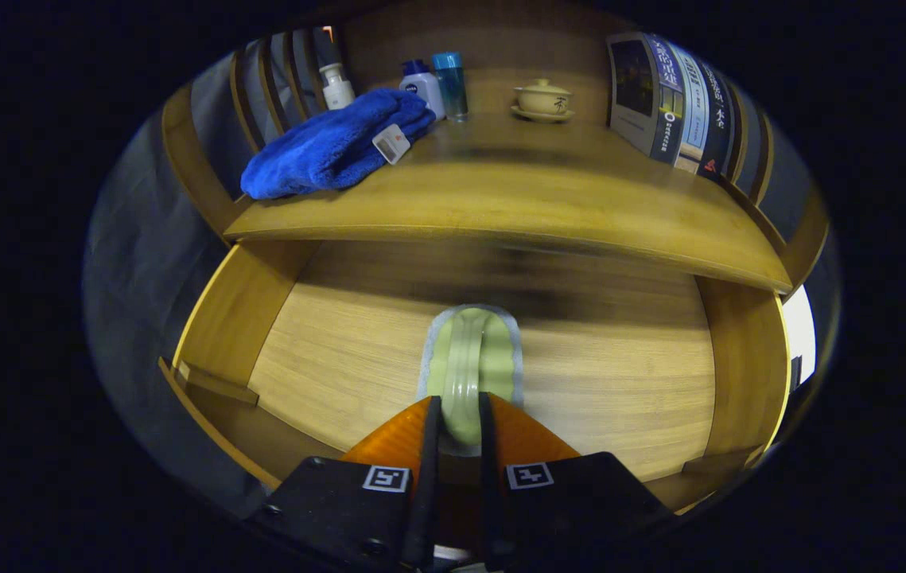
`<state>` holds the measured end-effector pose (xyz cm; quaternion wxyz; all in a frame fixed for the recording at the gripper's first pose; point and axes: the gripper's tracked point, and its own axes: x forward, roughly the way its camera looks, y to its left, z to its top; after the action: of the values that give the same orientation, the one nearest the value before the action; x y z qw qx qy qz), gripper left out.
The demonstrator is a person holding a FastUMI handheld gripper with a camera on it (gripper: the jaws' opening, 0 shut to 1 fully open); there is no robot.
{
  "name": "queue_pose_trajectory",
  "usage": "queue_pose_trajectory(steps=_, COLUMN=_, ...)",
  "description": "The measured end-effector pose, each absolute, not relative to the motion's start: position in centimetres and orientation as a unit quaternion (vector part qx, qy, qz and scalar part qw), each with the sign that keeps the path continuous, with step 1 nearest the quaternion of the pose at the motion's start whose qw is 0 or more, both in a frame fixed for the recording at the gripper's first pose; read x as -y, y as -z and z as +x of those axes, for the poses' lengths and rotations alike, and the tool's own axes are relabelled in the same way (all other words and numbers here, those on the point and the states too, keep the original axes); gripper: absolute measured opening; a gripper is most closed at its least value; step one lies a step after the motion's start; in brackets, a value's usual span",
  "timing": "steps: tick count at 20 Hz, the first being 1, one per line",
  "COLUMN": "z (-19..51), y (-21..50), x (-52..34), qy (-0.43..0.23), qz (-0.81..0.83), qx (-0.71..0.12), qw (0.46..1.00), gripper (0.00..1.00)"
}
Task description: Pull open the drawer, take out the items inside it, and place them on the countertop above the cabinet.
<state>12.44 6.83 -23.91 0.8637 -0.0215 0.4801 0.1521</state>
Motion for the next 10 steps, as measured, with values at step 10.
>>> queue_pose_trajectory(steps=10, z=11.1, y=13.7, x=-7.7, qy=-0.191, qz=-0.014, qx=-0.351, qw=0.917, gripper=0.31)
